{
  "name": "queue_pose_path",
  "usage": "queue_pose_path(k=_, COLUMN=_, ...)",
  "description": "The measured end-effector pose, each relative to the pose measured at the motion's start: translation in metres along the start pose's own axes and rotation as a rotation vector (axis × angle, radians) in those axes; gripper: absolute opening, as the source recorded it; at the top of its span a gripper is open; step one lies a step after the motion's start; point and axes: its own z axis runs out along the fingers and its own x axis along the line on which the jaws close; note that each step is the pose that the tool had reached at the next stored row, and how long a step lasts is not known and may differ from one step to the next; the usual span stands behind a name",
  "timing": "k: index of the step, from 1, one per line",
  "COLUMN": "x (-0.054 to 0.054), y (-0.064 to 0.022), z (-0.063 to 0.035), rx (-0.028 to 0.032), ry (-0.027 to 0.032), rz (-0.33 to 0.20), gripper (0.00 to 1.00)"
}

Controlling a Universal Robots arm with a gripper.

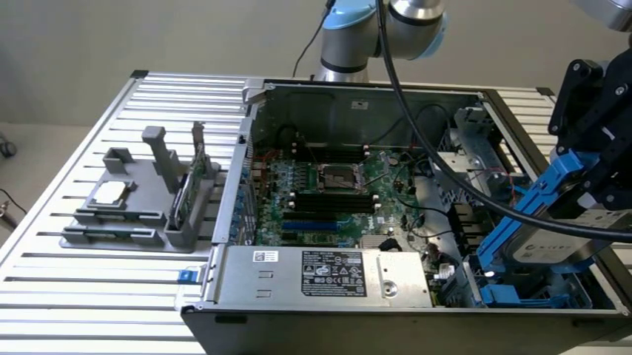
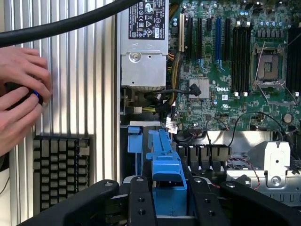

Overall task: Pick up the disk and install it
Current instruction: 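Insert the disk into the insertion slot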

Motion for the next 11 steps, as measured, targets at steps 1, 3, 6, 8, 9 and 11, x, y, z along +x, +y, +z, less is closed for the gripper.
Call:
queue_pose_path(k=1, x=0.0000, y=0.0000, z=0.0004, rx=0.0000, ry=-0.0001, rz=0.000, gripper=0.33)
queue_pose_path(k=3, x=0.0000, y=-0.0001, z=0.0016, rx=0.0000, ry=0.0003, rz=0.000, gripper=0.33)
queue_pose_path(k=6, x=0.0002, y=-0.0001, z=0.0037, rx=-0.0001, ry=0.0007, rz=0.000, gripper=0.33)
queue_pose_path(k=8, x=0.0004, y=-0.0002, z=0.0042, rx=0.0000, ry=0.0013, rz=0.000, gripper=0.33)
queue_pose_path(k=9, x=0.0005, y=-0.0002, z=0.0043, rx=0.0000, ry=0.0012, rz=0.000, gripper=0.33)
queue_pose_path(k=11, x=0.0006, y=-0.0002, z=0.0043, rx=0.0000, ry=0.0014, rz=0.000, gripper=0.33)
